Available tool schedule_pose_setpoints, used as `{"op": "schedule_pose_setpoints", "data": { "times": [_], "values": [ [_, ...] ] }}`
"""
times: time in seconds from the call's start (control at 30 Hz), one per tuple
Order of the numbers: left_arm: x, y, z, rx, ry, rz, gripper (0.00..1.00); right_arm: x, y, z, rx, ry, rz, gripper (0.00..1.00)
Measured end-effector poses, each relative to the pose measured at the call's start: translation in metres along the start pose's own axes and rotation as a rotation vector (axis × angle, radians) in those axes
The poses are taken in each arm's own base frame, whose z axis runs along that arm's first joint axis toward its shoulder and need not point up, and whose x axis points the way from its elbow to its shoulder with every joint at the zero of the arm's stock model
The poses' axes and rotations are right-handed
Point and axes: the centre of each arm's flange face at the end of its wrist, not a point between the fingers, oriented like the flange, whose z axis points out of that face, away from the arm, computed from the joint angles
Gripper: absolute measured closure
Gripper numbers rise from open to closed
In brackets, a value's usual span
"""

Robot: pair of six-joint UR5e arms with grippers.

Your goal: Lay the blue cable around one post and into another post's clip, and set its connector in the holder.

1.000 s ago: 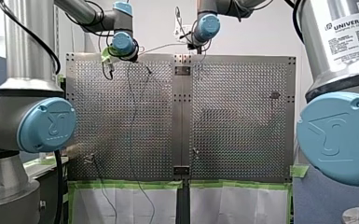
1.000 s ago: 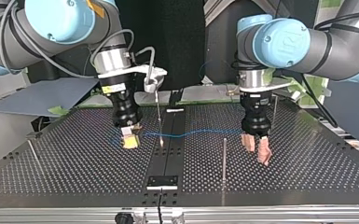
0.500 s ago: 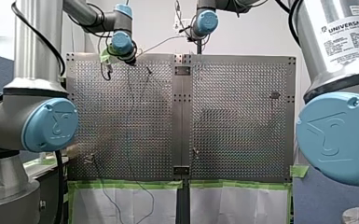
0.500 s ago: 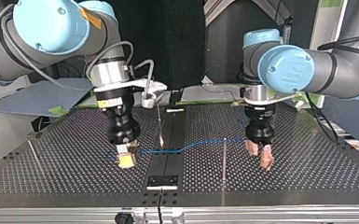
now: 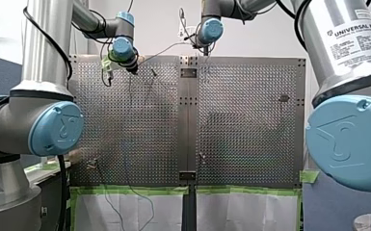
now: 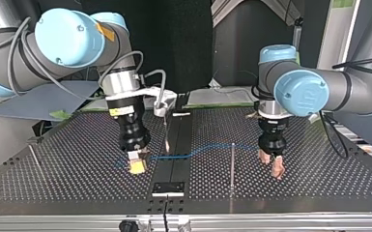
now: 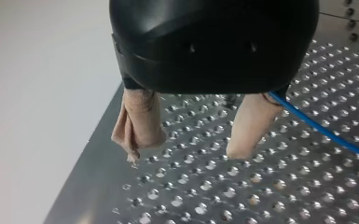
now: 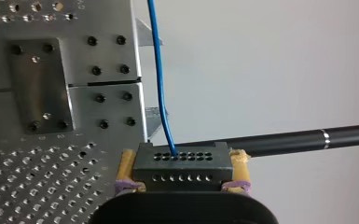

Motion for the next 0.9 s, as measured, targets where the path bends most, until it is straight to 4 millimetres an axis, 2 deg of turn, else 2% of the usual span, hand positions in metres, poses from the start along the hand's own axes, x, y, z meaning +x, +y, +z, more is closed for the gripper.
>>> {"op": "schedule_pose_setpoints", "data": {
  "times": [0.2,0.43,0.67,0.9],
  "values": [
    [-0.006,-0.001,0.007,0.009,-0.023,-0.012,0.0,-0.012,-0.001,0.008,0.0,0.007,-0.003,0.98],
    [0.016,0.003,0.025,0.0,0.01,-0.001,0.0,-0.024,0.001,0.021,-0.007,0.006,-0.005,0.98],
    [0.017,0.005,0.032,0.007,-0.001,-0.002,0.0,-0.036,0.009,0.03,-0.022,-0.003,-0.007,0.98],
    [0.029,0.003,0.045,0.02,0.028,0.012,0.0,-0.039,0.022,0.035,-0.041,-0.005,-0.007,0.98]
  ]
}}
